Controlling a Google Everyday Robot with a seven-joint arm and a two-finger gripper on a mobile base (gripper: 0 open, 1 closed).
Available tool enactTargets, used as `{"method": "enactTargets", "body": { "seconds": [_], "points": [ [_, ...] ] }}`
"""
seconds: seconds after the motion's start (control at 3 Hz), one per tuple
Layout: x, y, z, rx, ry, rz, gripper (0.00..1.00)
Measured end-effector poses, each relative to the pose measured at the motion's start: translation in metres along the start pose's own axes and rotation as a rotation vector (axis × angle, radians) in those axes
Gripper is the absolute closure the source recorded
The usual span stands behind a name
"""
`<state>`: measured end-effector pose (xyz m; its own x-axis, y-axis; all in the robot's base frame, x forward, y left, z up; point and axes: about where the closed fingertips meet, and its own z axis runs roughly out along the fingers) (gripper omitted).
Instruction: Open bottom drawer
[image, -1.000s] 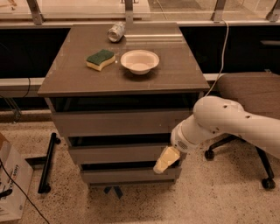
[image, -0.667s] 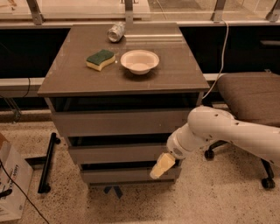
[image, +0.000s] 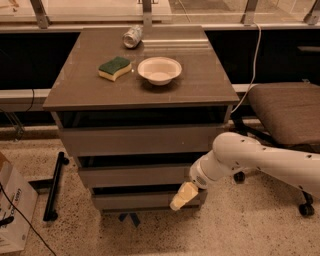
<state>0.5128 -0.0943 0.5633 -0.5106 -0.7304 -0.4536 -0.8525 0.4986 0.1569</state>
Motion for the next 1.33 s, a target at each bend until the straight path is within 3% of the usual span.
{"method": "enactTargets", "body": {
  "seconds": [0.33, 1.0, 1.33],
  "points": [
    [0.003, -0.002, 0.011, 0.0, 0.028, 0.003, 0.0],
    [0.017, -0.036, 0.053, 0.012, -0.027, 0.014, 0.0],
    [0.03, -0.058, 0.073, 0.01, -0.055, 0.051, 0.0]
  ]
}}
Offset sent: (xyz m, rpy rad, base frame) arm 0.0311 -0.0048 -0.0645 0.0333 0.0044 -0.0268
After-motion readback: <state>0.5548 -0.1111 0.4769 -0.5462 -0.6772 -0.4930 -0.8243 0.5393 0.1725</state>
